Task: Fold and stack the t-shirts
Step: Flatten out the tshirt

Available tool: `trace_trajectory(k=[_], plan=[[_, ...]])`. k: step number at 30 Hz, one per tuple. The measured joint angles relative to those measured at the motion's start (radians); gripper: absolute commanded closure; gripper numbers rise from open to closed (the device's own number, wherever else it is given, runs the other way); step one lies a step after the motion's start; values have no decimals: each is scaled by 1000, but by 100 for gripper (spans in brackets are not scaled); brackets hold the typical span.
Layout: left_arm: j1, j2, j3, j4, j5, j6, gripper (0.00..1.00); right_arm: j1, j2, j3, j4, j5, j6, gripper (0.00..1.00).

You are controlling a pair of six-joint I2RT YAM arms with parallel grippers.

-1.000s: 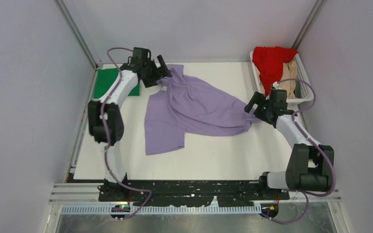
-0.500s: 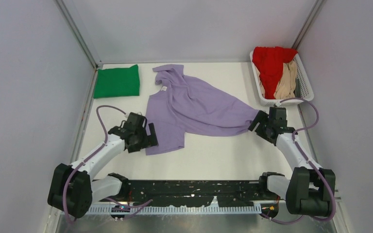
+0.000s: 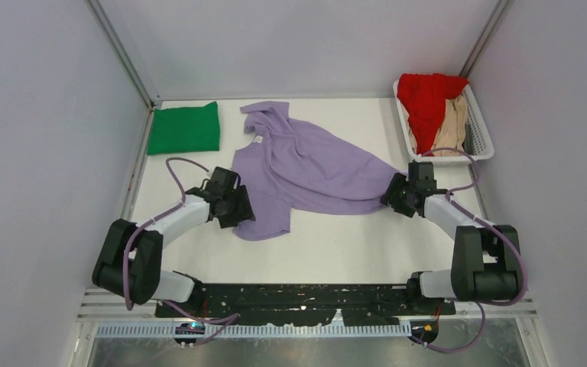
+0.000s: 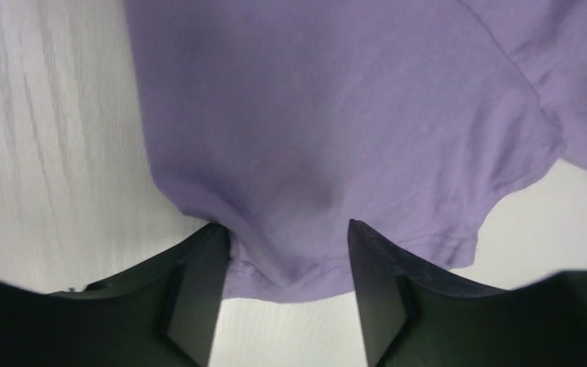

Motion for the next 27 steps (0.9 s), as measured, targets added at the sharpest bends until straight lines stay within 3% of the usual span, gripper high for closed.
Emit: trace_trajectory(k=[3, 5, 11, 17, 23, 27], plan=[[0, 68, 39, 36, 6, -2, 75, 0, 62, 43, 37, 27, 5, 49], [1, 124, 73, 71, 24, -8, 99, 0, 111, 72, 67, 38, 7, 58], [1, 259, 198, 116, 54, 4, 100, 9, 206, 131, 118, 37, 2, 93], [1, 145, 211, 116, 47, 43, 100, 30, 147, 144, 69, 51, -28, 95], [0, -217, 224, 125, 31, 86, 100, 32, -104, 217, -69, 56, -81, 95], [-1, -464, 296, 136, -4, 127, 100, 32, -280, 352, -164, 59, -117, 95]])
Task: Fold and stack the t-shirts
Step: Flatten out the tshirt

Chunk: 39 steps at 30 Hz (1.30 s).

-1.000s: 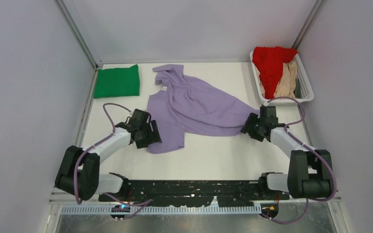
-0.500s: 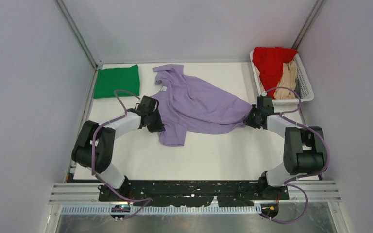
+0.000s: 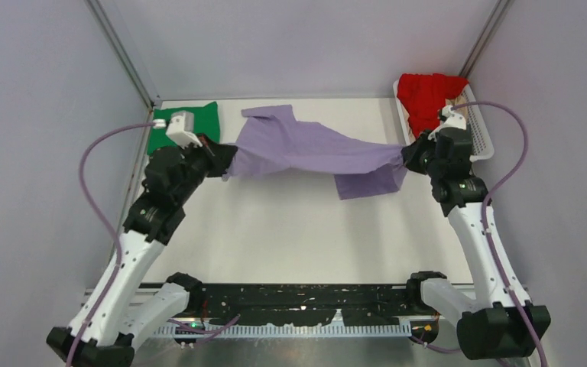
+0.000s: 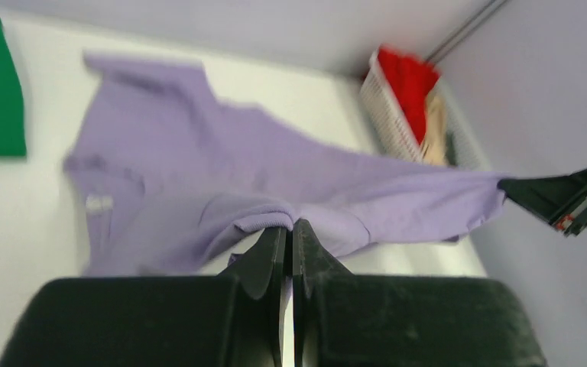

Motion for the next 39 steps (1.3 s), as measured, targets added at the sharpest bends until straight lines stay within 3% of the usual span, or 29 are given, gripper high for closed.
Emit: trace_trajectory(k=[9, 15, 22, 29, 35, 38, 39], plan=[[-3, -219, 338, 36, -42, 120, 100, 2, -187, 412, -171, -50, -61, 95], [-5, -268, 556, 37, -4, 195, 100, 6, -311, 642, -251, -126, -82, 95], [-5, -258, 694, 20, 29, 264, 100, 6, -415, 781, -283, -179, -83, 95], [-5, -179, 730, 18, -12, 314, 100, 6, -414, 725, -305, -183, -82, 95], [-6, 13, 674, 26, -225, 383, 100, 6, -365, 526, -264, -135, -80, 94], [-5, 176, 620, 46, -338, 420, 94, 6, -285, 360, -192, -106, -75, 94], [0, 250, 603, 48, -372, 425, 87, 6, -249, 314, -171, -100, -73, 91]])
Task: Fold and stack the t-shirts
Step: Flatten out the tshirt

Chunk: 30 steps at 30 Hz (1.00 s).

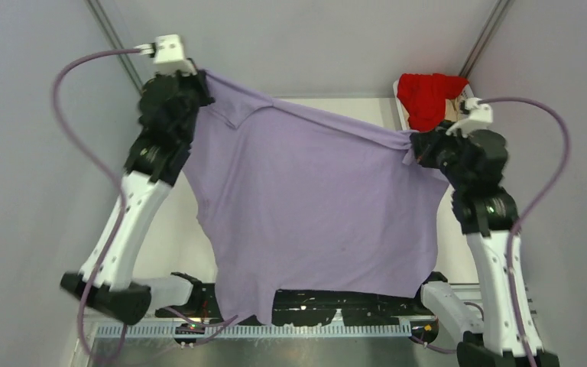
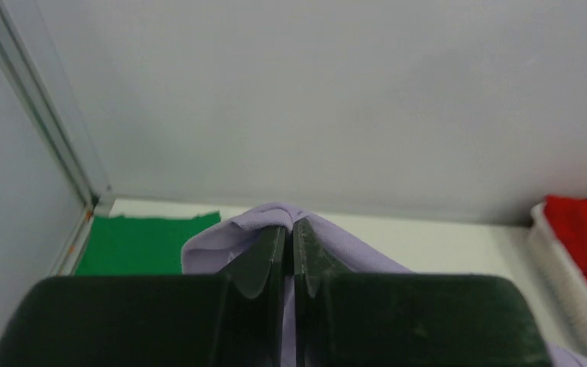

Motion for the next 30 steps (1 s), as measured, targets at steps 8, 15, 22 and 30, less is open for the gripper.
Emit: trace_trajectory(k=[8, 15, 22, 30], plan=[[92, 938, 475, -316, -42, -84, 0, -2, 689, -148, 165, 8, 23, 26], [124, 1064, 449, -520, 71, -163, 0, -2, 901, -61, 161, 17, 13, 5], [116, 584, -103, -316, 312, -280, 0, 16, 761, -137, 209, 8, 13, 4], [108, 483, -449, -110, 564, -417, 0, 54, 840, -187, 196, 3, 11, 4]])
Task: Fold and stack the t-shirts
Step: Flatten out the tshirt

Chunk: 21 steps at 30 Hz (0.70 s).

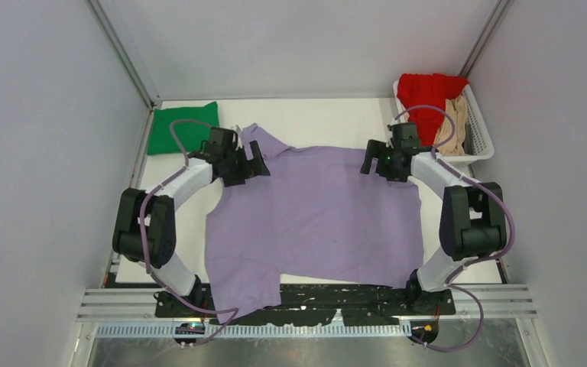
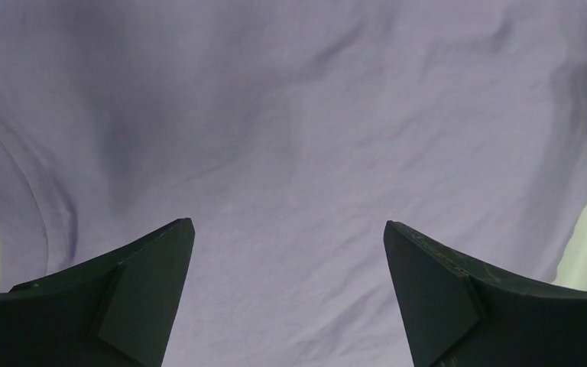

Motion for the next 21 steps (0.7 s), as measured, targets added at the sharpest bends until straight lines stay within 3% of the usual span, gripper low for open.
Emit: trace_trajectory(k=[4, 15, 21], plan=[[3, 35, -82, -7, 2, -26, 0, 5, 92, 25, -13, 26, -13, 5], [143, 57, -137, 11, 3, -77, 0, -8, 297, 238, -35, 95, -58, 5], [159, 57, -139, 18, 9, -86, 0, -26, 385, 403, -69, 208, -125, 4]])
